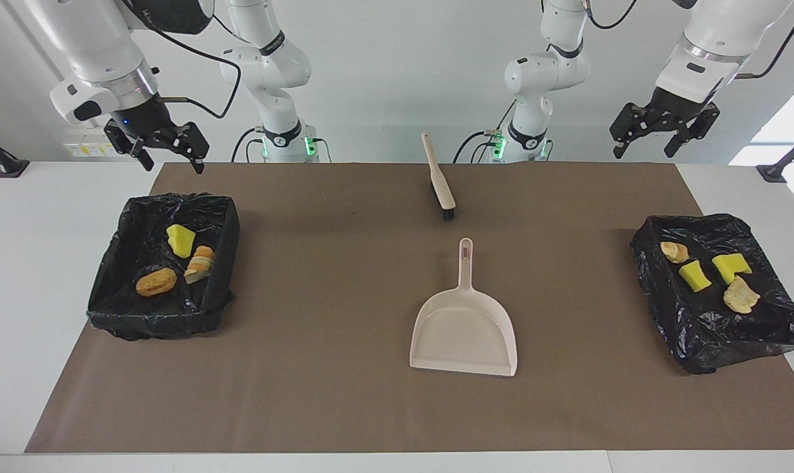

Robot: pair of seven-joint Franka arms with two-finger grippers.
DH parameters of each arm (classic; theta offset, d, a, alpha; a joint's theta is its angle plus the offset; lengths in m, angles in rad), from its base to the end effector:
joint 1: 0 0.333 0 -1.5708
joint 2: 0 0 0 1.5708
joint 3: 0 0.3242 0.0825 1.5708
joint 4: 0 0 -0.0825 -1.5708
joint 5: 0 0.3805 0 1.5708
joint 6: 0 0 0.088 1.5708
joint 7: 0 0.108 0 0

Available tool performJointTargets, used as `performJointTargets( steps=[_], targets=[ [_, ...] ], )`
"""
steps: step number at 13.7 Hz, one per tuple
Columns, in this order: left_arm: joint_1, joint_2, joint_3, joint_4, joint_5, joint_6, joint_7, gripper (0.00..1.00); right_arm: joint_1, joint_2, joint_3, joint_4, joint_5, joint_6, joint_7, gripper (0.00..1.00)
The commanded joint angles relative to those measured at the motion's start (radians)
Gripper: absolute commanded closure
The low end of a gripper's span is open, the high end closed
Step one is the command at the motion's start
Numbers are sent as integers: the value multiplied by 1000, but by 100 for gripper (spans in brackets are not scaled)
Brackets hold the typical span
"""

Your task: Sweep and dump trash in bin

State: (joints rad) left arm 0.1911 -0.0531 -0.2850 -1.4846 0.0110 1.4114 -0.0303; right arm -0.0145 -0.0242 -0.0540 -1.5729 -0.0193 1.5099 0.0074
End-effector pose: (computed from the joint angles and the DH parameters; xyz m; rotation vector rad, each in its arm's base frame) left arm 0.5145 -0.0522 0.6848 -3.1128 0.0956 0.0321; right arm 0.5355 -0.0393 0.6387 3.1219 -0.1197 -0.0615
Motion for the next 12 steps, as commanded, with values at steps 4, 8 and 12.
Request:
performJointTargets(
  steps=[4, 8, 12],
  targets=[
    [-114, -60, 96, -91, -19, -8, -2, 0, -2, -7, 3, -12, -2, 6, 19, 0],
    [-191, -57, 202, -92, -20, 1, 7, 0, -2, -7, 3, -12, -2, 6, 19, 0],
    [-185, -54, 210, -51, -69, 7, 0, 0, -2, -7, 3, -12, -4, 6, 19, 0]
  ],
)
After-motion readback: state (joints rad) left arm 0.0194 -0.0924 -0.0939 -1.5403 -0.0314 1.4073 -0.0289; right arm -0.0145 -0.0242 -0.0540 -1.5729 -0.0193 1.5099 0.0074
